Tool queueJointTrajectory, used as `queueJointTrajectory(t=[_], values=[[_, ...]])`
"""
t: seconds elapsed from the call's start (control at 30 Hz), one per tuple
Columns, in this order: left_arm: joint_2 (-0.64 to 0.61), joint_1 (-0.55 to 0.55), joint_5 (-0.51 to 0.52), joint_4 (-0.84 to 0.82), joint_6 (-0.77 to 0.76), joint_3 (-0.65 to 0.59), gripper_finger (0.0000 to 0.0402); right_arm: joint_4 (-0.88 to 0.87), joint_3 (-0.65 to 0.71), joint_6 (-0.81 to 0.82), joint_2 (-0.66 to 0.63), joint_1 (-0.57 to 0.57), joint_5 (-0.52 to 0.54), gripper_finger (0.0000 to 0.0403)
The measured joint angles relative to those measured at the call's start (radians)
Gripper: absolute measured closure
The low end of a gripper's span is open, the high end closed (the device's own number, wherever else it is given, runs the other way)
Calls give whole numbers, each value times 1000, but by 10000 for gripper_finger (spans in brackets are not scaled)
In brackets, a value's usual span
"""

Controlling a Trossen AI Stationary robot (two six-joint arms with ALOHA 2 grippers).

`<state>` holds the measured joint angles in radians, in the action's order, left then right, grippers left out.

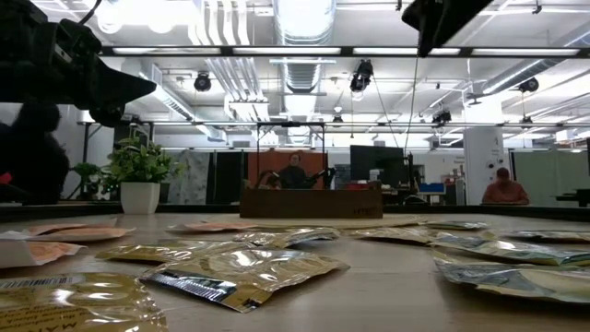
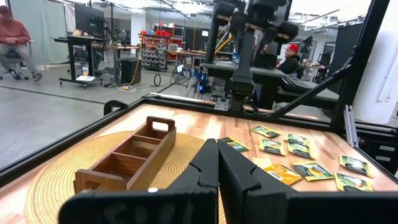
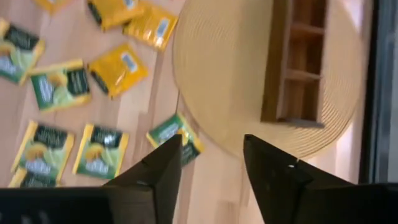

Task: Pick & Place Tea
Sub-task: Put the yellow tea bag into the right section of the wooden organizer

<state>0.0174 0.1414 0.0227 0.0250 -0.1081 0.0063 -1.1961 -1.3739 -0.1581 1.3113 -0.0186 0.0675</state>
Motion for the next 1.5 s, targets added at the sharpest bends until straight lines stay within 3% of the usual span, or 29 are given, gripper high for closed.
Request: queueJointTrajectory(t=[0.27,0.63,1.13,1.5], values=[[0,0,0,0,0,0,401,-36,38,-90,41,0,-51,188],[0,0,0,0,0,0,401,34,249,-254,37,17,-93,155],[0,0,0,-1,0,0,401,243,445,-410,42,50,-118,154],[0,0,0,-1,0,0,401,344,487,-495,166,66,-128,154]])
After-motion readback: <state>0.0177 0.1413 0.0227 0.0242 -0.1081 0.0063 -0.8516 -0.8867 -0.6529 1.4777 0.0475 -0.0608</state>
